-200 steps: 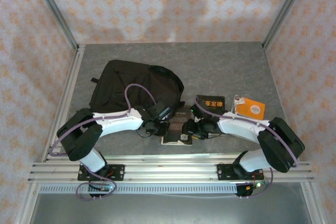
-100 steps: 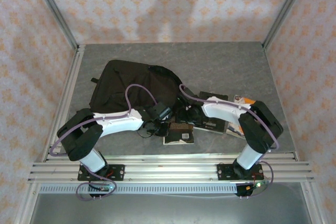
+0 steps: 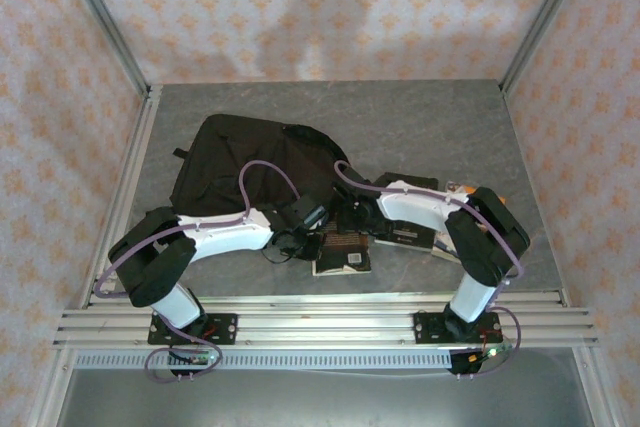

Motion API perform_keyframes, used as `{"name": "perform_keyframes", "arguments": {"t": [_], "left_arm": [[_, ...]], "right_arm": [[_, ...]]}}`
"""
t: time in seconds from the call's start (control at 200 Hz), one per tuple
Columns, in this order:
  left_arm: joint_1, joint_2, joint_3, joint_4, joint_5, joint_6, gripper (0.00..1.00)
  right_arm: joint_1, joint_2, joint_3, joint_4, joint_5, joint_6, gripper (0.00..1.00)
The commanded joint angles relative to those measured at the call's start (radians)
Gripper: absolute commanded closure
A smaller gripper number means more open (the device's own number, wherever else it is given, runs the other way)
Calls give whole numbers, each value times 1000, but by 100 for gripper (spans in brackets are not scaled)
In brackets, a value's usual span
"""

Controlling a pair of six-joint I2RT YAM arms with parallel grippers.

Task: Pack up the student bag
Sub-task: Pick up the book from the bottom-center of the table.

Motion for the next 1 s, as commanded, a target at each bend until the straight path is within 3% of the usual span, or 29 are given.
{"name": "perform_keyframes", "arguments": {"t": [0.0, 0.125, 0.315, 0.661, 0.836, 0.996], "left_arm": [[-8, 46, -40, -68, -18, 32, 98], [-9, 65, -27, -68, -11, 38, 98], [-9, 60, -19, -57, -9, 33, 98], [-8, 18, -38, -68, -30, 42, 98], [-9, 8, -46, -72, -31, 42, 99], [-8, -10, -57, -69, -26, 39, 99]], "right_arm": [[-12, 30, -63, 31, -90, -43, 25], [-9, 97, -46, 123, -279, -14, 26], [25, 130, 21, 157, -398, -18, 26], [-58, -68, -108, 317, -666, 56, 30], [-49, -77, -75, 118, -509, -56, 27], [14, 28, -11, -37, -238, -119, 22]]}}
